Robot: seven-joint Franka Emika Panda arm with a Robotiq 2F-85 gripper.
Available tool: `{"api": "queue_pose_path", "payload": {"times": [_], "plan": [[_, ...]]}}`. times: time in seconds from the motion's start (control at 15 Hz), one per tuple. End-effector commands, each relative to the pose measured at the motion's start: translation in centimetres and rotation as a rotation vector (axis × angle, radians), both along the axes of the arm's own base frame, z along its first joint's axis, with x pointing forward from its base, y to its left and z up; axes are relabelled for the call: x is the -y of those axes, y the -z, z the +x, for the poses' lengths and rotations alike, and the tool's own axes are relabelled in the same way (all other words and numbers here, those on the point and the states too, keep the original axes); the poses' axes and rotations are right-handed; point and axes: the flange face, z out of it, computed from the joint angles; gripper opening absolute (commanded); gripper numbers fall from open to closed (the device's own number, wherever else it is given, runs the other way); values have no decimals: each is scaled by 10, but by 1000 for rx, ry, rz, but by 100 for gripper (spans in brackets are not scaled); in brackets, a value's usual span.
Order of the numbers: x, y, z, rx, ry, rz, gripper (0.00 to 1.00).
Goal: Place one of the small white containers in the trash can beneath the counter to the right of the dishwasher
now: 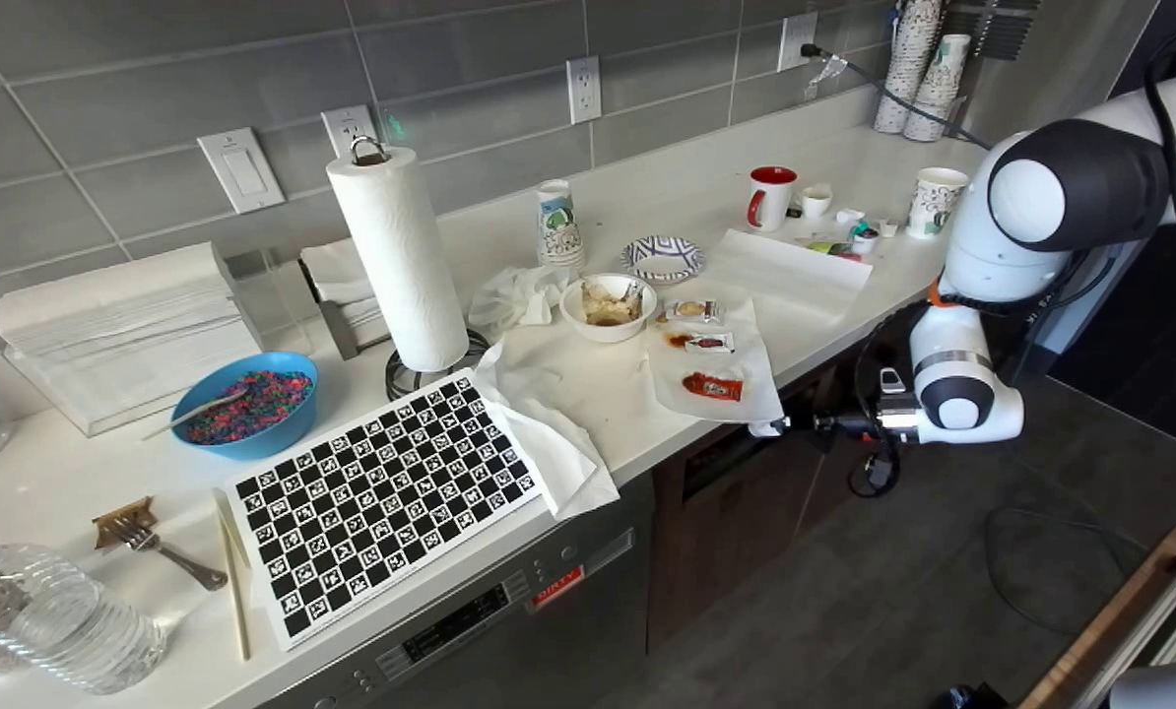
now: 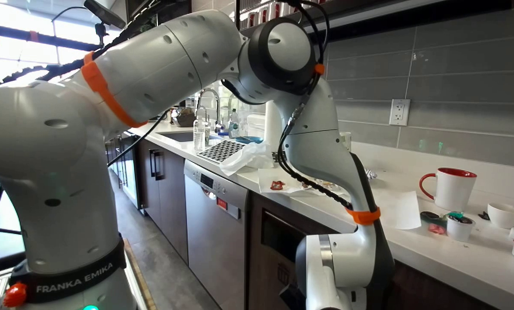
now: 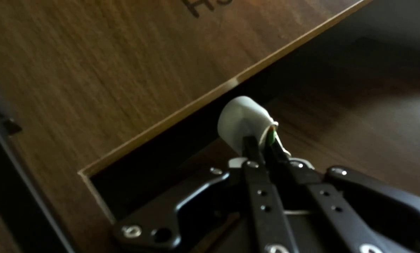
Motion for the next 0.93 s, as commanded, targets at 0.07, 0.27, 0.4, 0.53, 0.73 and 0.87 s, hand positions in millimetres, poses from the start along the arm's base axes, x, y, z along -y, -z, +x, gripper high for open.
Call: {"api": "queue_pose_path", "payload": {"times": [0.07, 0.27, 0.4, 0.53, 0.73, 0.87], "plan": [[10, 4, 41, 32, 7, 72, 2], [10, 8, 45, 12, 6, 97, 2], [9, 12, 49, -2, 6, 114, 2], [8, 15, 55, -5, -1, 124, 2], [8, 19, 60, -12, -2, 133, 2], [8, 19, 60, -18, 1, 134, 2]]}}
